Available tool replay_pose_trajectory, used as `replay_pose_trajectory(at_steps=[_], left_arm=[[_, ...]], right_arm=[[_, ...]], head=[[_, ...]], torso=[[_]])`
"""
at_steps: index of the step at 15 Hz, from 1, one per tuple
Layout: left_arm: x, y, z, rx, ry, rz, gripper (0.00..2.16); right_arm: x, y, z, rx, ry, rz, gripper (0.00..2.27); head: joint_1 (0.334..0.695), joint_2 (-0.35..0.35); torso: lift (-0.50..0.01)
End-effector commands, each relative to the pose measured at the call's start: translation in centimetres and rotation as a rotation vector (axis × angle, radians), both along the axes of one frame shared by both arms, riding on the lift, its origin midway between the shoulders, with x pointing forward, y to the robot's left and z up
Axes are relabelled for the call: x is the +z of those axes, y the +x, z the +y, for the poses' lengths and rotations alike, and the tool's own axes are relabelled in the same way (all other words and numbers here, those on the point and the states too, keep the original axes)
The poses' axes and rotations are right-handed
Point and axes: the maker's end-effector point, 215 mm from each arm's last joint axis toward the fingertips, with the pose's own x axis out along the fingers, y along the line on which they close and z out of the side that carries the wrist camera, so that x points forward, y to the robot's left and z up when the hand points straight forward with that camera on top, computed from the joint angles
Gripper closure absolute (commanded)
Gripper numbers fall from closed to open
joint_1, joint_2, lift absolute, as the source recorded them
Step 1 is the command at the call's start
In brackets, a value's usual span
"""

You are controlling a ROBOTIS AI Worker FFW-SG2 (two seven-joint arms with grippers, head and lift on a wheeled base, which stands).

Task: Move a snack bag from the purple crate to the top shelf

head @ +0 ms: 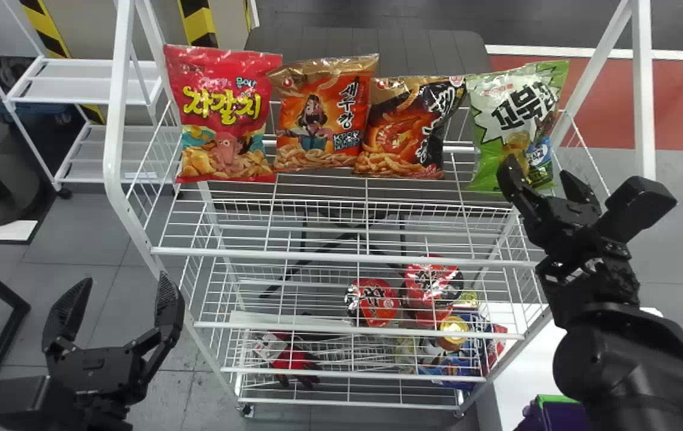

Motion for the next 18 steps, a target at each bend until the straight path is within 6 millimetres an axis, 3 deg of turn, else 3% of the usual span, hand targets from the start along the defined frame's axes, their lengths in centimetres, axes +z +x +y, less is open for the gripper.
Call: replay_pose_trajectory(at_steps=[1,3,7,10,12,15,18], left_arm=[[0.0,0.0,0.0,0.001,-0.002,-0.001,0.06],[-0.1,0.0,0.0,0.001,-0.001,0.004,0.06],[0.0,0.0,0.2,0.004,0.000,0.000,0.06],[-0.2,-0.1,0.1,0.005,-0.002,0.004,0.06],[-0.2,-0.1,0.2,0.007,-0.001,0.005,0.06],[-0.2,-0.2,0.5,0.013,-0.001,0.005,0.06],[-0.4,-0.3,0.7,0.020,-0.001,0.011,0.06]], right_arm=[[1.7,-1.5,2.1,0.031,-0.016,-0.030,0.08],[2.8,-3.1,3.7,0.054,-0.029,-0.027,0.08],[1.1,-7.7,7.5,0.087,-0.168,0.078,0.08],[1.2,-11.3,9.5,0.109,-0.198,0.076,0.08],[2.8,-13.4,9.7,0.097,-0.218,0.009,0.10],[2.9,-16.2,9.7,0.092,-0.242,-0.020,0.10],[0.6,-18.2,10.0,0.106,-0.257,0.026,0.11]], head=[[0.695,-0.005],[0.695,0.014],[0.695,0.061],[0.695,0.092],[0.695,0.117],[0.695,0.133],[0.695,0.146]], torso=[[0.002],[0.002],[0.002],[0.002],[0.002],[0.002],[0.002]])
